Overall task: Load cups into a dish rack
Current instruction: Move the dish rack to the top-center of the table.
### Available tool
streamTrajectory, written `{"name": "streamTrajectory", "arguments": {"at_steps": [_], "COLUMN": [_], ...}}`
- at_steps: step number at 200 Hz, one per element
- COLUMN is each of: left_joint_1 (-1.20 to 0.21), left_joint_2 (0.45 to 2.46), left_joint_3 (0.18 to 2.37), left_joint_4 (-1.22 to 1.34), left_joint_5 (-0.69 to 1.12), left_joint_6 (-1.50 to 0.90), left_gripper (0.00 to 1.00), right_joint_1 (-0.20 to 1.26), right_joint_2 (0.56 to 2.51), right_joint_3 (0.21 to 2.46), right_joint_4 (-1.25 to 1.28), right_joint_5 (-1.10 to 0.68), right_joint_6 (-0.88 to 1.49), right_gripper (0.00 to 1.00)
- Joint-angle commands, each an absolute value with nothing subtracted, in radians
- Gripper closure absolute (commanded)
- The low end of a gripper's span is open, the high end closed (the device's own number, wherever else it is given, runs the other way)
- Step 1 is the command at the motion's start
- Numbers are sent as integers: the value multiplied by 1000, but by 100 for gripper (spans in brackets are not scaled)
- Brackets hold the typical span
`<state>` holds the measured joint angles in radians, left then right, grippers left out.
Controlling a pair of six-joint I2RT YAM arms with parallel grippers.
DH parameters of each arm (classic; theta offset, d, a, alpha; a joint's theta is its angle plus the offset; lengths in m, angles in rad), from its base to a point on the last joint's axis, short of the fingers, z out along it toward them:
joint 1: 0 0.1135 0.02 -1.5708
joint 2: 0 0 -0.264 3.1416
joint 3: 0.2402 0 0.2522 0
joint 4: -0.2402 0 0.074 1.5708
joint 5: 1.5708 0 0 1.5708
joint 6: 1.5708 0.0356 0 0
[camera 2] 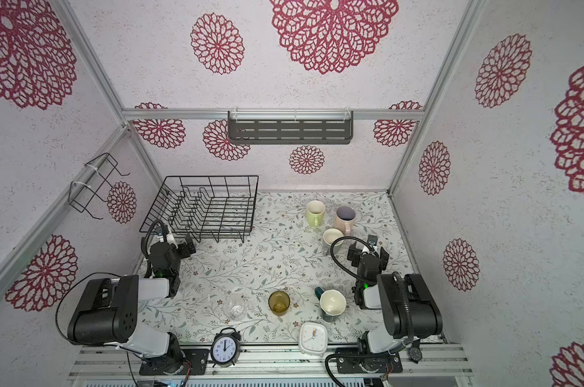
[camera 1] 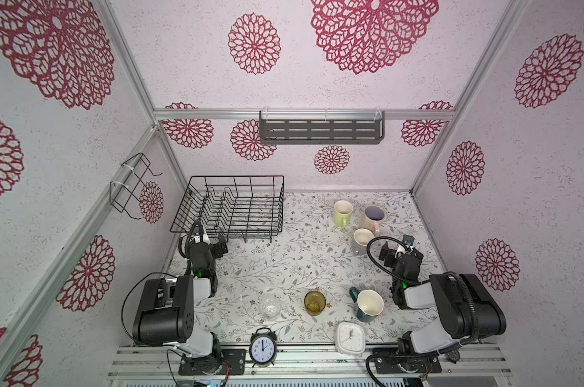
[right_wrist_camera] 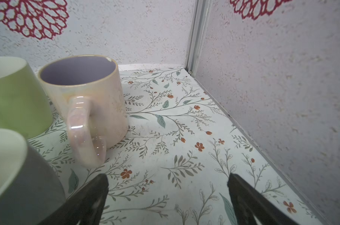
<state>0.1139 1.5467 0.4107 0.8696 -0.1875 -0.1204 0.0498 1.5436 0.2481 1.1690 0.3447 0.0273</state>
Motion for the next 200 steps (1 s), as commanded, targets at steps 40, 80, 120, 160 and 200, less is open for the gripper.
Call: {"name": "streamTrajectory", "arguments": {"at_steps": [40, 80, 120, 160, 200], "left_joint_1": [108, 109, 107, 108, 130], "left_joint_2": [1552, 1553, 1552, 1552, 1552], "left_joint_3": [422, 420, 419, 420, 430], "left_joint_4": [880, 882, 882, 882, 861], "left_joint_5": [-178, -180, -182, -179, -135], "left_joint_6": [-114, -113, -112, -112, -124], "left_gripper": [3, 3, 3, 3, 3], "right_joint_1": [54, 54, 53, 53, 53], "right_joint_2": [1537, 1537, 1537, 1537, 1534], "right_joint_3": [250, 250, 250, 249, 244], "right_joint_4": [1212, 1212, 1212, 1210, 1217], "right_joint_5": [355, 354, 354, 354, 357], "right_joint_6": [37, 38, 38, 38, 40], "right_gripper": [1, 1, 1, 1, 1]}}
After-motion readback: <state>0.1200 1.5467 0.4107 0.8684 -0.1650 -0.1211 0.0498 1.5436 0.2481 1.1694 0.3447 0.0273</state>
